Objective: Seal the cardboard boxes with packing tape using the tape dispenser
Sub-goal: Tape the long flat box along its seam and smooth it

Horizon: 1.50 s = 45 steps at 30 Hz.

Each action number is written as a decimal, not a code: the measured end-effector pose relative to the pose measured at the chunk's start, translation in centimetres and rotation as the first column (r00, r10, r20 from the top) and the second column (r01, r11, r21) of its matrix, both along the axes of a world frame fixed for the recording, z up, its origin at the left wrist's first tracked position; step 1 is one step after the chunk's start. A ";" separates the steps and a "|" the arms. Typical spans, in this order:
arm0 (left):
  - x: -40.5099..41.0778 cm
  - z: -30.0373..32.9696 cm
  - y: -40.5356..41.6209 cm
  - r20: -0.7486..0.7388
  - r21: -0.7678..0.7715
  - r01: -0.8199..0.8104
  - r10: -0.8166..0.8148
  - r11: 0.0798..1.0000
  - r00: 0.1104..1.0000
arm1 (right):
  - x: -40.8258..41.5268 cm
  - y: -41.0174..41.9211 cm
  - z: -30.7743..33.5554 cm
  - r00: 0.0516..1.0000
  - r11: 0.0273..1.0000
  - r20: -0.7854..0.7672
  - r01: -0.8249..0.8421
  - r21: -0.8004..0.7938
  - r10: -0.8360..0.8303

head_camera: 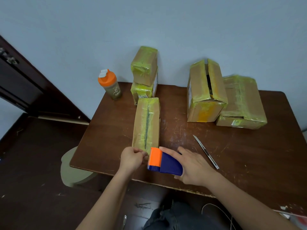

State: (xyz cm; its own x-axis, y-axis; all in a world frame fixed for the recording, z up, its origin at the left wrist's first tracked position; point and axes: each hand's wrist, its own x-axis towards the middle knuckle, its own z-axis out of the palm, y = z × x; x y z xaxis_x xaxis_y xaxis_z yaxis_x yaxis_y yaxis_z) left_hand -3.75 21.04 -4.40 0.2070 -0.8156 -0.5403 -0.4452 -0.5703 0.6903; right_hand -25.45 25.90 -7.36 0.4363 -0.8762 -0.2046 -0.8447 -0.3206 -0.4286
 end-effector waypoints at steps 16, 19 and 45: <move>4.0 -1.1 -1.0 -0.307 0.068 -0.318 0.323 0.946 0.895 | -1.5 -1.4 3.0 0.987 0.996 -0.157 -0.041 -0.077 0.029; 4.2 -2.2 -0.3 -0.355 0.085 -0.364 0.370 0.927 0.859 | -0.7 -1.9 3.5 0.980 0.996 -0.194 -0.057 -0.068 0.043; 3.6 -5.9 0.1 -0.400 -0.026 -0.594 0.537 0.804 0.743 | 1.5 -3.9 4.6 0.950 0.994 -0.300 -0.103 -0.040 0.087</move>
